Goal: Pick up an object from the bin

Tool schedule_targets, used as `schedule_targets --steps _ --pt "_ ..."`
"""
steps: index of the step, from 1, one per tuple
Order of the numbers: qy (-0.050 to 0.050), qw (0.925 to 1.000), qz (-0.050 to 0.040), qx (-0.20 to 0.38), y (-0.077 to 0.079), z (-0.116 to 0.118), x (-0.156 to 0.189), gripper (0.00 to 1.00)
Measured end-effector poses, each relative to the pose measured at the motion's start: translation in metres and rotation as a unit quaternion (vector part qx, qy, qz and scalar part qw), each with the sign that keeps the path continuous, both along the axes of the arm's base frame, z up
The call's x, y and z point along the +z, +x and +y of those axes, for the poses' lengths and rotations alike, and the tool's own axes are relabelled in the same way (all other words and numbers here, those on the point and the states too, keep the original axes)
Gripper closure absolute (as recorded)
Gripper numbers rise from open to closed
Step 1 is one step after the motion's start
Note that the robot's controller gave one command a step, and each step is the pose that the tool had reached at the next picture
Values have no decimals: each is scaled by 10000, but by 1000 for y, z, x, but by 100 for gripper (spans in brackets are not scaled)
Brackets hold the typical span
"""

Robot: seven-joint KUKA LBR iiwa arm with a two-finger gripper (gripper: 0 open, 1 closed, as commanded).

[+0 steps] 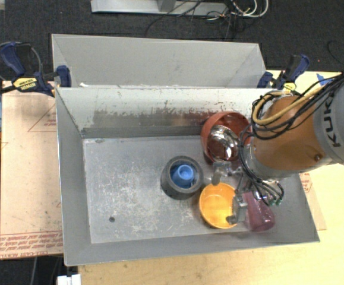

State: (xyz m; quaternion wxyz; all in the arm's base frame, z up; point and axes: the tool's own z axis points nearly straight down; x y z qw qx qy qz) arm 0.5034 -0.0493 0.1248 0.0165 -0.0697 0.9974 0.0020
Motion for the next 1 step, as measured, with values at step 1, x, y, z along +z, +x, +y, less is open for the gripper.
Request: schedule_targets --steps 1 --pt "-2 9999 -25 99 18 -3 -25 0"
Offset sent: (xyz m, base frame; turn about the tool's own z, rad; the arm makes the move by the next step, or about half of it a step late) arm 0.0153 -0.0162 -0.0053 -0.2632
